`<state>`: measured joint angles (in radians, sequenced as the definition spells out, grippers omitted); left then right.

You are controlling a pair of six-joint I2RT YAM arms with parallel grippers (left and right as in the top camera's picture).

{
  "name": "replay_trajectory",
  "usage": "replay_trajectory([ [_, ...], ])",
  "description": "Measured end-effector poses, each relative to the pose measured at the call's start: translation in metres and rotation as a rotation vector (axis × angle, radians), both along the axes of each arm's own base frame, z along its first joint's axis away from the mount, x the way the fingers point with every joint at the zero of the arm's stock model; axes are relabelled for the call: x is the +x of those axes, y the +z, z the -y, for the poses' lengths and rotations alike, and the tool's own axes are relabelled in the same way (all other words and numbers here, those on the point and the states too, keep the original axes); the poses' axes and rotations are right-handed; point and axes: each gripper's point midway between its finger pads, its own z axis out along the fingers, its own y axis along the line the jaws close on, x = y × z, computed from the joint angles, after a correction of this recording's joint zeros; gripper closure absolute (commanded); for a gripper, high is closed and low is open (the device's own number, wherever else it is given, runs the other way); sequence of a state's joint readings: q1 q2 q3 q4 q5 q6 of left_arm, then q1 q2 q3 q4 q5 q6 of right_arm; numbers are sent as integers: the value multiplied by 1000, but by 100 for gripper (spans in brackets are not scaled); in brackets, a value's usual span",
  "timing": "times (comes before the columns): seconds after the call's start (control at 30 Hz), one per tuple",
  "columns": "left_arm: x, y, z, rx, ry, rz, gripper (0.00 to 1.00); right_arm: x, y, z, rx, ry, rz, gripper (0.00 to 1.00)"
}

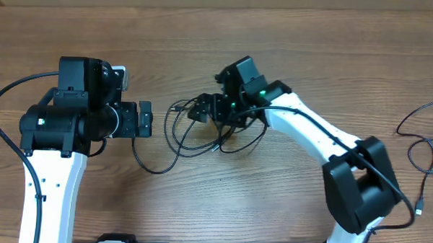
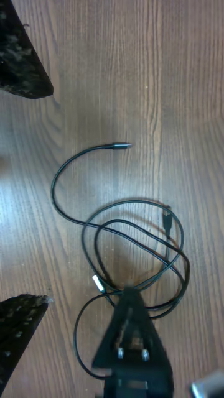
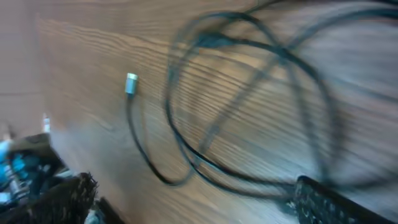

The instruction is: Untangle cables

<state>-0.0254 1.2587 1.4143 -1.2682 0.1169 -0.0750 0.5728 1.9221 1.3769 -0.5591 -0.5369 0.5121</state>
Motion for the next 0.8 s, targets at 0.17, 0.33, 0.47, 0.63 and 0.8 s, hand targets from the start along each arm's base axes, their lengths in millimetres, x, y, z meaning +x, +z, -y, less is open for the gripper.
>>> replay_trajectory([
  [0.17,0,0,0,0,0,0,0,-8,-7,-46,93,80,48,0],
  [0.33,0,0,0,0,0,0,0,-10,-39,-72,124,73,3,0],
  [0.47,0,0,0,0,0,0,0,-6,-56,-78,140,61,-14,16],
  [0.63,0,0,0,0,0,0,0,-17,-65,-98,162,107,15,19],
  [0.8,0,0,0,0,0,0,0,-34,-75,-113,135,145,40,96],
])
